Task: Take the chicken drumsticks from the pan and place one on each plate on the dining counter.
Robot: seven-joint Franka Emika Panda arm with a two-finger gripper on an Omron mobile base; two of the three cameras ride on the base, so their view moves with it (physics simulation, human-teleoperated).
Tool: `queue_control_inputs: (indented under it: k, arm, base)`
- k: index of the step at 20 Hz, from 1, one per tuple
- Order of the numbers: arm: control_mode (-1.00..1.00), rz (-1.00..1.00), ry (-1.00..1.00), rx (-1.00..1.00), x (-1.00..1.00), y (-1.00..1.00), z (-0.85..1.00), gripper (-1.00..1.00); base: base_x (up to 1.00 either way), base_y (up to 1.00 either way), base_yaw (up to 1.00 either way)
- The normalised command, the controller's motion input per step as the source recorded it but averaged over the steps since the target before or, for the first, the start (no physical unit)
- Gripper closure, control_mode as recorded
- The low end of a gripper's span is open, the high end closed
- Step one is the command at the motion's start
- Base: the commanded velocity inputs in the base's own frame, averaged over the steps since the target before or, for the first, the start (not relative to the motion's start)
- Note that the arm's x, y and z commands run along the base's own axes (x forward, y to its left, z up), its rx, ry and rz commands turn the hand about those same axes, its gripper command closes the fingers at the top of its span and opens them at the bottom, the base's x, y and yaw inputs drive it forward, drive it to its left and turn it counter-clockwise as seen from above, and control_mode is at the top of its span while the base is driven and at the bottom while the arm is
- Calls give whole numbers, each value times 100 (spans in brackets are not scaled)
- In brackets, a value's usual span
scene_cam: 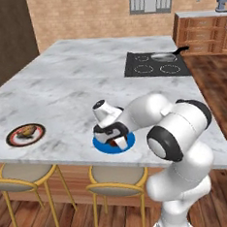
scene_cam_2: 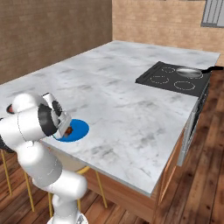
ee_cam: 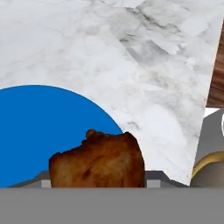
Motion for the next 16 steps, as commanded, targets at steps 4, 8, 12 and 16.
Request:
queue_control_inputs:
  k: [4, 8, 12, 16]
  arm:
    - [-100, 0, -4, 0, 36, -4, -30, 100]
    - [-100, 0, -1, 0, 51, -1, -4, 100]
    - [-100, 0, 0, 0, 53, 0, -3, 100]
    - [-100, 0, 0, 0, 38, 0, -21, 100]
  base:
    - [0, 0, 0]
    - [0, 0, 0]
    - [0, 0, 0]
    - [0, 0, 0]
